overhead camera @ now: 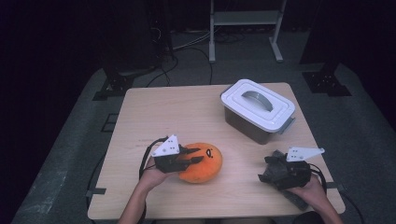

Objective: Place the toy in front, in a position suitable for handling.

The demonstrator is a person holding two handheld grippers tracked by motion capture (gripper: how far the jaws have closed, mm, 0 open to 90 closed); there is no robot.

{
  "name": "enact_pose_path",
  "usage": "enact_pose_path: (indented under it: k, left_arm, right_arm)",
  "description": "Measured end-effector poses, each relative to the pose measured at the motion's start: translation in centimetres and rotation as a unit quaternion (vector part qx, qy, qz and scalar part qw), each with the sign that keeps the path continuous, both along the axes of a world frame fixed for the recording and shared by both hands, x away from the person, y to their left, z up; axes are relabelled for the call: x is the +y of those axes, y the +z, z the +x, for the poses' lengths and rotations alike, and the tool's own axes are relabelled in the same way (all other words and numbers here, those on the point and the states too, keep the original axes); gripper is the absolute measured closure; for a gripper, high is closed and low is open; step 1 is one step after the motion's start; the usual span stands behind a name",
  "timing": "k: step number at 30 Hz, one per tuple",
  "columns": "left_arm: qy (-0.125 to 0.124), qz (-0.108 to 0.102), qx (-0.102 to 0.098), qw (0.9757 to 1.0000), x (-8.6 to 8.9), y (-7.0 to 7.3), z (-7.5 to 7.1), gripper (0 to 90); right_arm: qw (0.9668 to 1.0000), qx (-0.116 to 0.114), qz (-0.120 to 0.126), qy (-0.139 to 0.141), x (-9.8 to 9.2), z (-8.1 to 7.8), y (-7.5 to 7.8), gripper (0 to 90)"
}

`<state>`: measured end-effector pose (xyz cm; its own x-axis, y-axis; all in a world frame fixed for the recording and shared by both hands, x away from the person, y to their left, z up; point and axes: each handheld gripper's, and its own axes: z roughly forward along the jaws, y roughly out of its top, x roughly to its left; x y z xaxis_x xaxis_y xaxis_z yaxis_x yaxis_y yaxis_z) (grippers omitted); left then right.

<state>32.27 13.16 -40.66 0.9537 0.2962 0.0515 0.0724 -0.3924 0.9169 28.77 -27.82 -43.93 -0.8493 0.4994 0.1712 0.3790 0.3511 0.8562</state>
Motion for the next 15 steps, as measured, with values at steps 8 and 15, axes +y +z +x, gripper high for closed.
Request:
enact_pose_path:
  k: [8, 15]
  left_arm:
    - [-0.017, 0.005, 0.008, 0.9998, -1.6, -1.0, 0.3, 69.2]
    - [-0.030, 0.009, 0.016, 0.9994, -2.3, -2.2, 0.0, 66.2]
  right_arm:
    - [1.0000, -0.002, 0.002, -0.004, -0.4, 0.0, 0.0, 21.1]
    - [1.0000, -0.002, -0.004, -0.008, -0.7, 0.1, 0.0, 22.2]
